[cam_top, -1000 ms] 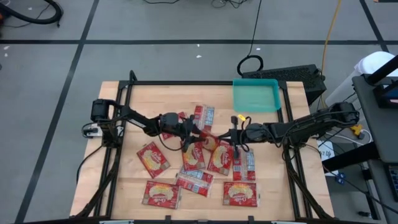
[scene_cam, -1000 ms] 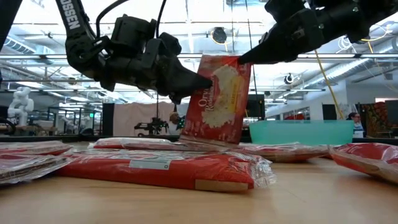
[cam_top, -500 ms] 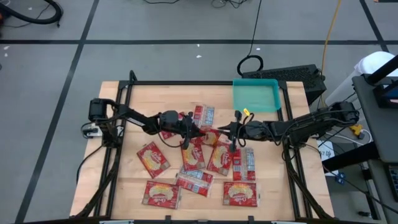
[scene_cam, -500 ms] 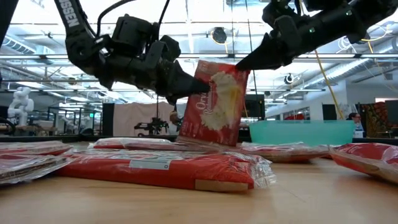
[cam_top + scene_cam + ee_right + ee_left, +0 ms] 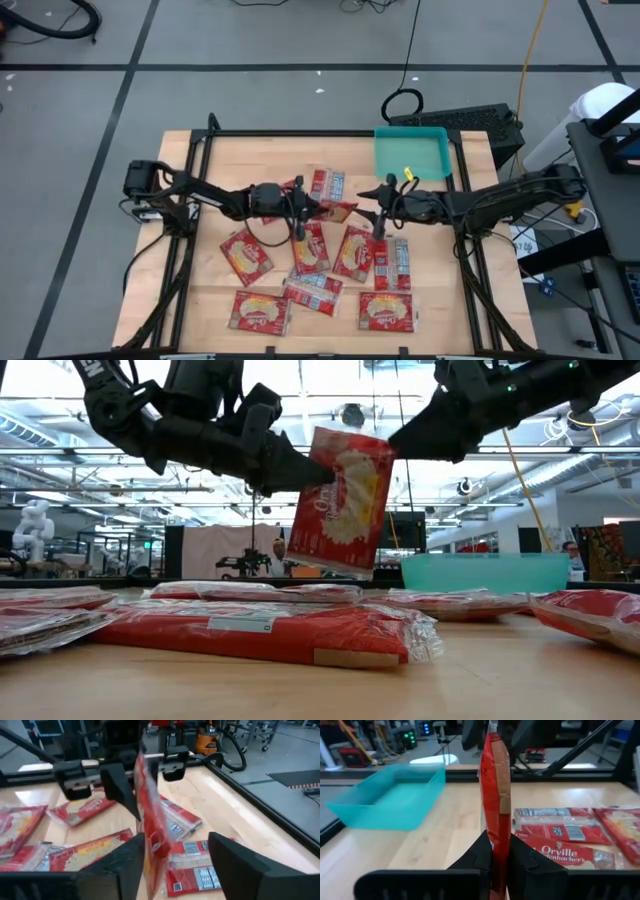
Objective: Sort popcorn bags into baskets
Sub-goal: Put the red popcorn bag into the light blue bin
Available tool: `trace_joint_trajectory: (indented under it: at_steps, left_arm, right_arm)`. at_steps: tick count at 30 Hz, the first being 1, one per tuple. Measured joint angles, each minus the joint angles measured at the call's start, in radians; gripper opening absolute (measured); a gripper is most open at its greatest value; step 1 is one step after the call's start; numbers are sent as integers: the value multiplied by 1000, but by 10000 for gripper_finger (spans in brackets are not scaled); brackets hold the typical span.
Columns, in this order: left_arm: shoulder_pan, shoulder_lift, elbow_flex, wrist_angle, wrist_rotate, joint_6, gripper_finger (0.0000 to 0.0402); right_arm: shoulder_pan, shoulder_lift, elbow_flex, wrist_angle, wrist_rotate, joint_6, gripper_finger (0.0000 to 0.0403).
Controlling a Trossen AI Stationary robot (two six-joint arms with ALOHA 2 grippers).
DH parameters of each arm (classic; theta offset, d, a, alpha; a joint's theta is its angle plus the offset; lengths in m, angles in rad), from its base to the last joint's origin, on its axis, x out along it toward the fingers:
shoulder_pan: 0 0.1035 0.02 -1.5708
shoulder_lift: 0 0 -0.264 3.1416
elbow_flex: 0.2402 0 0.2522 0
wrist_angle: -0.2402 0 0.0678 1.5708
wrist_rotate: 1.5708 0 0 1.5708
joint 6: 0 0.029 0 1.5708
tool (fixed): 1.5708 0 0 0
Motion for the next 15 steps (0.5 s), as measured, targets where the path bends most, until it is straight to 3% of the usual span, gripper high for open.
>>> trace_joint_trajectory:
  at_steps: [6,15]
  left_arm:
    - [-45,2,0,-4,-129,7,32]
    - [-51,17,0,1,-193,-5,34]
  right_arm:
    - [-8,-3,0,-60,-1,56,254]
    - [-7,50,0,-79,-29,4,267]
